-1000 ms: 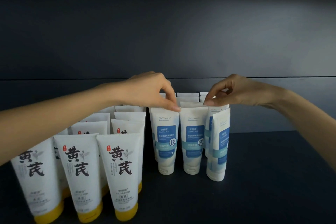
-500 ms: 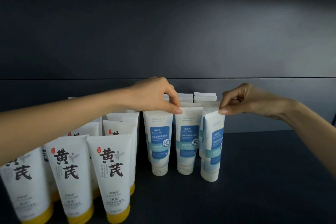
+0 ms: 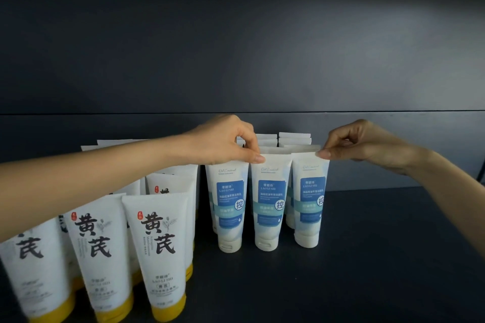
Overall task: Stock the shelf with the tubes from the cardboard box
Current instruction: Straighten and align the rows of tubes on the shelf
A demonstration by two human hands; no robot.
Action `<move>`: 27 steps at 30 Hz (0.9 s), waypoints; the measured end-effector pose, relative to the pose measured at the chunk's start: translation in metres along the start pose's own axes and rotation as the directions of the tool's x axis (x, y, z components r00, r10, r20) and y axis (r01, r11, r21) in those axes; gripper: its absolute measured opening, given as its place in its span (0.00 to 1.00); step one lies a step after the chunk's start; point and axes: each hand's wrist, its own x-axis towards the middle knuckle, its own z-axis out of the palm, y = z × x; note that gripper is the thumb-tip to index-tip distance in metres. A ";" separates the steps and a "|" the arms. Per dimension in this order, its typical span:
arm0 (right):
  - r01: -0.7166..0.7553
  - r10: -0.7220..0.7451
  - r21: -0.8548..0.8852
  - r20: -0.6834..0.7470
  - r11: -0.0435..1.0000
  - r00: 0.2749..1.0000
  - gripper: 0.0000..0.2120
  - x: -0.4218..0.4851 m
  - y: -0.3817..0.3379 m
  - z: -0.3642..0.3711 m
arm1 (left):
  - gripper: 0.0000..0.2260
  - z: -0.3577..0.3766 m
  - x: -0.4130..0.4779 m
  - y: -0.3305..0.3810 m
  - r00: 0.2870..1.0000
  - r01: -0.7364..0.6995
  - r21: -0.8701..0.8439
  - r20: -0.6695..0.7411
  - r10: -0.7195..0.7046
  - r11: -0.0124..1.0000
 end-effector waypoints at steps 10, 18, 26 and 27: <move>-0.040 0.040 -0.017 0.034 0.999 0.999 0.12 0.001 0.006 -0.004 | 0.07 -0.005 0.005 -0.001 0.999 0.020 0.087 0.033 -0.023 0.996; -0.003 0.006 0.047 -0.078 0.999 0.997 0.16 0.008 0.007 -0.006 | 0.15 -0.016 0.016 0.000 0.997 -0.020 0.032 -0.071 0.022 0.999; -0.046 0.046 0.006 -0.173 0.999 0.984 0.03 0.019 0.013 0.006 | 0.05 -0.008 0.026 -0.010 0.996 0.079 0.289 0.008 -0.085 0.954; -0.050 0.051 0.010 -0.175 0.999 0.983 0.03 0.019 0.012 0.006 | 0.06 -0.007 0.026 -0.010 0.996 0.080 0.300 0.011 -0.087 0.951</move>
